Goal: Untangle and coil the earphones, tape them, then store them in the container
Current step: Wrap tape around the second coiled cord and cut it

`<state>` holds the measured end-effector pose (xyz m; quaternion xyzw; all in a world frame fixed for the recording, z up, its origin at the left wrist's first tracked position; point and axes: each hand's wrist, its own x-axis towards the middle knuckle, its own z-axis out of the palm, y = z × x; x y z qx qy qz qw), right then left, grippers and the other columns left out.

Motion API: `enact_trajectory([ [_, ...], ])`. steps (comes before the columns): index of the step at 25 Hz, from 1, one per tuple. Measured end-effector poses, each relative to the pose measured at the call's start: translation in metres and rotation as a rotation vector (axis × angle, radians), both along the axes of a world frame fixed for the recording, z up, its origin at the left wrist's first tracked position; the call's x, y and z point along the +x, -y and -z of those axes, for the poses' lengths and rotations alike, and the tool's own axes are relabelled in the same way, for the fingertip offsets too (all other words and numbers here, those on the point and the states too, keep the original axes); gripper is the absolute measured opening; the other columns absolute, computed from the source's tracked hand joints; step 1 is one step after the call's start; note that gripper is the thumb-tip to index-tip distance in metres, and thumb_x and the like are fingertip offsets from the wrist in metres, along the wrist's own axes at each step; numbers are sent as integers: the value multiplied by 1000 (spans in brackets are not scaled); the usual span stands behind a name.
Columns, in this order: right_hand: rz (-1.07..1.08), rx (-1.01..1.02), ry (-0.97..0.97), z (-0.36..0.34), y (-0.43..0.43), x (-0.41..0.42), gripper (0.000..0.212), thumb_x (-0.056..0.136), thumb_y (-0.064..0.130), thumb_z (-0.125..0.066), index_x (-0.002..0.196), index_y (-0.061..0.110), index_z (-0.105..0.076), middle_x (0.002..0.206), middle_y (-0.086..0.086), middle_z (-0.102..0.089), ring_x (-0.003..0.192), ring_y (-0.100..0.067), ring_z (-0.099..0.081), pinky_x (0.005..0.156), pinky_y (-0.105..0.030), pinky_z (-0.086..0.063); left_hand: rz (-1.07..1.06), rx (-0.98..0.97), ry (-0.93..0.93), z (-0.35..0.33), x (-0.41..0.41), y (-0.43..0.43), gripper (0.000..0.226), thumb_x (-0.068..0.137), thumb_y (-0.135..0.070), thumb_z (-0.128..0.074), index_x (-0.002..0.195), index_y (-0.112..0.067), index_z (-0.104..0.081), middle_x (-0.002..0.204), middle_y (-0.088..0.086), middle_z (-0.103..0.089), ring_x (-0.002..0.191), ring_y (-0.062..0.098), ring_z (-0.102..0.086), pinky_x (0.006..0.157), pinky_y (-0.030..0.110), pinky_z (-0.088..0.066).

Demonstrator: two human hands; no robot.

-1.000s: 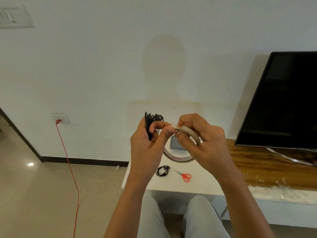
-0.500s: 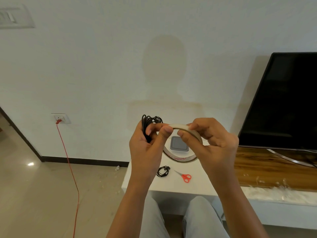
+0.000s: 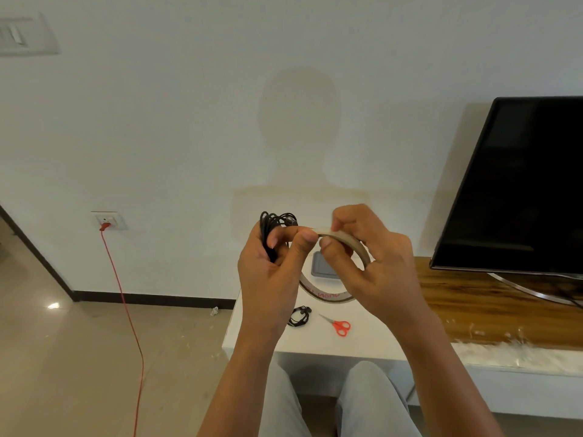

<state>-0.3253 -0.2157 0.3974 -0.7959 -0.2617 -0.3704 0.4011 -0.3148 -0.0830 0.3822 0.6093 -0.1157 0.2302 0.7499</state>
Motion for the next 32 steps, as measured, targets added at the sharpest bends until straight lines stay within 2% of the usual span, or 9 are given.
enact_trajectory([
  [3, 50, 151, 61, 4, -3, 0, 16, 86, 19, -68, 92, 17, -52, 67, 14, -54, 63, -7, -56, 54, -12, -44, 2, -148, -52, -4, -1, 2, 29, 73, -31, -68, 75, -7, -51, 65, -12, -61, 68, 5, -60, 70, 15, -48],
  [9, 91, 245, 118, 12, -9, -2, 17, 84, 24, -66, 92, 8, -64, 86, 10, -60, 73, 0, -58, 64, -9, -48, -5, -332, -115, -7, 1, -3, 22, 75, -29, -65, 70, -19, -46, 73, -1, -65, 79, 7, -67, 78, 21, -50],
  [12, 57, 258, 132, 11, -9, -3, 15, 86, 24, -63, 98, 16, -62, 85, 9, -61, 73, 0, -59, 66, -9, -48, 17, -312, -102, -8, -1, -3, 27, 71, -31, -68, 72, -16, -46, 84, 15, -54, 77, 8, -63, 73, 16, -51],
  [15, 18, 221, 113, 6, -8, -2, 12, 87, 21, -60, 99, 18, -61, 73, 16, -57, 69, 1, -55, 64, -8, -45, 16, -291, -84, -9, -2, -3, 30, 68, -32, -68, 77, -13, -47, 84, 15, -54, 72, 4, -63, 70, 11, -50],
  [19, -30, 179, 42, 2, -8, -2, 12, 87, 21, -56, 99, 24, -58, 68, 20, -51, 64, -5, -53, 61, -9, -45, -2, -212, -75, -7, -5, -2, 21, 69, -32, -67, 79, -16, -55, 68, -11, -61, 70, 0, -61, 74, 17, -52],
  [22, -58, 145, -3, -1, -8, -2, 14, 86, 20, -57, 98, 26, -56, 63, 18, -50, 60, -5, -52, 58, -8, -41, 12, -165, -61, -5, -5, -2, 24, 71, -32, -68, 81, -13, -56, 65, -13, -60, 70, 4, -58, 78, 21, -51],
  [25, -74, 73, -49, -2, -6, -1, 14, 86, 21, -58, 99, 27, -57, 61, 14, -53, 58, -9, -53, 54, -10, -41, 38, -120, -22, -3, -7, -2, 34, 74, -28, -69, 88, 1, -56, 71, 2, -62, 70, 10, -57, 75, 20, -51],
  [28, -96, 86, -75, -1, -7, 1, 13, 88, 28, -56, 100, 32, -56, 66, 10, -59, 61, -12, -58, 54, -14, -45, 49, -76, -19, -5, -9, -1, 23, 77, -24, -72, 85, -8, -58, 78, 25, -59, 72, 21, -52, 72, 19, -52],
  [32, -72, 163, -34, 0, -9, -2, 18, 90, 32, -56, 103, 40, -46, 72, 3, -64, 58, -26, -64, 53, -37, -49, 39, -121, -11, -13, -9, 1, 31, 73, -27, -69, 84, -2, -54, 69, -9, -65, 70, 3, -60, 74, 14, -50],
])
